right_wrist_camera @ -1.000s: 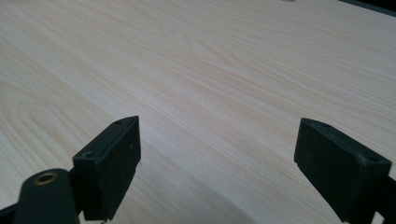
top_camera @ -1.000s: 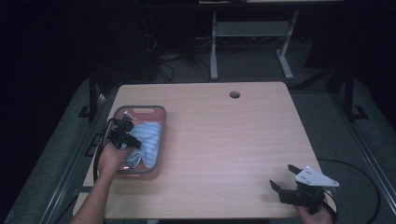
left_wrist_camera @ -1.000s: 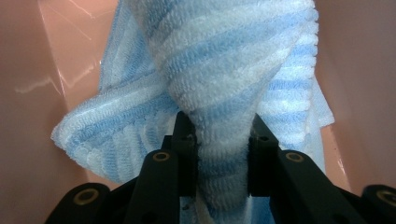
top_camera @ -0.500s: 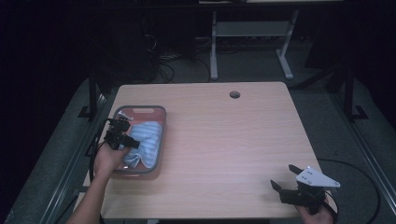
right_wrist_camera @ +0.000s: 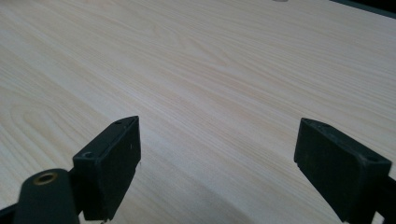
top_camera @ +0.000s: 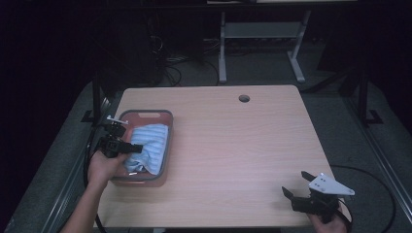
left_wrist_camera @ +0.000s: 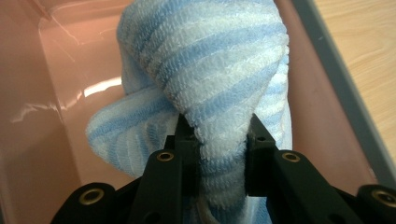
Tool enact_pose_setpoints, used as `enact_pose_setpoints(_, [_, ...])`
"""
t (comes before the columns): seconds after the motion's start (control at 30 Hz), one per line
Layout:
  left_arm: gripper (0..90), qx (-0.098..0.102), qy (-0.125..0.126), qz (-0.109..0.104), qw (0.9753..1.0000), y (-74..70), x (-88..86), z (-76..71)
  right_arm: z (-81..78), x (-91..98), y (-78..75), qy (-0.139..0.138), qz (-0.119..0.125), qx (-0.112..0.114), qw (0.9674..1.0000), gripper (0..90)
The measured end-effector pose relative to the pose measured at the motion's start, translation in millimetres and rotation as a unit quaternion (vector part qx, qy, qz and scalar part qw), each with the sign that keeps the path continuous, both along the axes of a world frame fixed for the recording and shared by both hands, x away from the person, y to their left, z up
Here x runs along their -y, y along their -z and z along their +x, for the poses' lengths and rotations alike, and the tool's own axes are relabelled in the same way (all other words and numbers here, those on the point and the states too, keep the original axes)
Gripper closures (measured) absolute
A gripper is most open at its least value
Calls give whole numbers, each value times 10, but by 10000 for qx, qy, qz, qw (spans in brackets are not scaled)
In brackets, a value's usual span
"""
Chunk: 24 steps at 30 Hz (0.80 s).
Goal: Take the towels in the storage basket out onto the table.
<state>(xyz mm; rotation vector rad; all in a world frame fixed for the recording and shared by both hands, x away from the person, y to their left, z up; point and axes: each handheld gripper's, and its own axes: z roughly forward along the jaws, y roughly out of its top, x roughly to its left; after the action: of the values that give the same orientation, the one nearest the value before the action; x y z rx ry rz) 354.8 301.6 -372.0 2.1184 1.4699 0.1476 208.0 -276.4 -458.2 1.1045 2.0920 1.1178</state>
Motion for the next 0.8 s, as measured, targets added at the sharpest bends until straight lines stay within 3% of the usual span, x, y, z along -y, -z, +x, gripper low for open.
enact_pose_setpoints(0.27, [721, 176, -8, -352, 9992, -120, -67, -46, 0, 4, -1, 28, 8, -7, 10000, 142])
enact_pose_setpoints(0.8, [721, 372, 120, -602, 9974, -379, -148, -117, 5, 6, 0, 32, 6, -4, 10000, 142])
